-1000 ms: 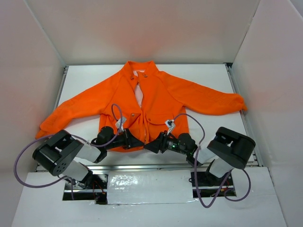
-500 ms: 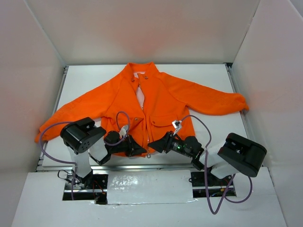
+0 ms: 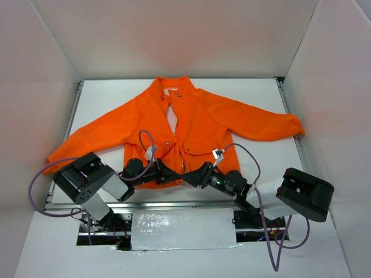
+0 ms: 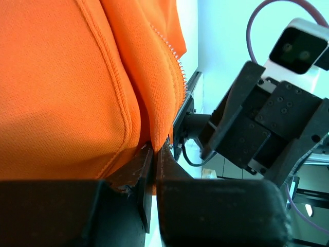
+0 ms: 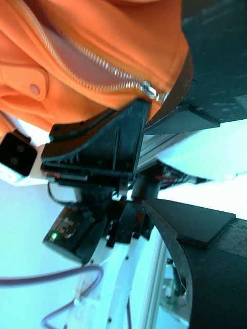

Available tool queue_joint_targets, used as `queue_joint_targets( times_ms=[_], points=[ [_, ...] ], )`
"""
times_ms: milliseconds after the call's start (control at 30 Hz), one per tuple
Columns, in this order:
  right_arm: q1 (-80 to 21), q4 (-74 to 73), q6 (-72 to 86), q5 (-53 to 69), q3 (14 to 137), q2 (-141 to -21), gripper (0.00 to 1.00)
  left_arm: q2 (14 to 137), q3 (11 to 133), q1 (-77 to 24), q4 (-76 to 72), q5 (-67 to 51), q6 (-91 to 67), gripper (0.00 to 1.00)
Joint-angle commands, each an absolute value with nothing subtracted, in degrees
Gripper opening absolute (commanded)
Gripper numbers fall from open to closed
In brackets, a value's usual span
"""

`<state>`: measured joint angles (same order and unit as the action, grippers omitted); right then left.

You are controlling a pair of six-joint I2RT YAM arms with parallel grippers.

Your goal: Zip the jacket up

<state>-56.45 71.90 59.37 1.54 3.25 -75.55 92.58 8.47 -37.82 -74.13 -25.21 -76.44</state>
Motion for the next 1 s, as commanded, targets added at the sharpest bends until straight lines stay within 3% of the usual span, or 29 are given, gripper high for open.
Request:
queue_joint_targets(
  times_ms=[0,367,600,800,967],
  points=[
    [-58.62,68.82,61.52,-5.35,-2.46,-72.08,0.60,91.58,9.49,-38.58,-85.43,-23.91,-74.71,0.00],
    [-68.45,51.33,75.05,-20.56,-2.46,-65.39,0.61,99.49,9.32,-39.11,-95.97,-24.96,-78.05,0.00],
    [-75.93,42.73,81.80,-29.42,-0.62,-67.31,0.61,98.00,9.93,-39.55,-93.78,-24.79,-77.26,0.00],
    [-76.99,52.19,84.82,-31.29,-2.02,-74.87,0.62,96.33,10.02,-39.90,-91.94,-24.43,-76.73,0.00],
    [-76.99,50.01,83.24,-33.39,-0.62,-75.23,0.63,95.89,10.11,-40.34,-91.84,-24.17,-77.34,0.00]
  ],
)
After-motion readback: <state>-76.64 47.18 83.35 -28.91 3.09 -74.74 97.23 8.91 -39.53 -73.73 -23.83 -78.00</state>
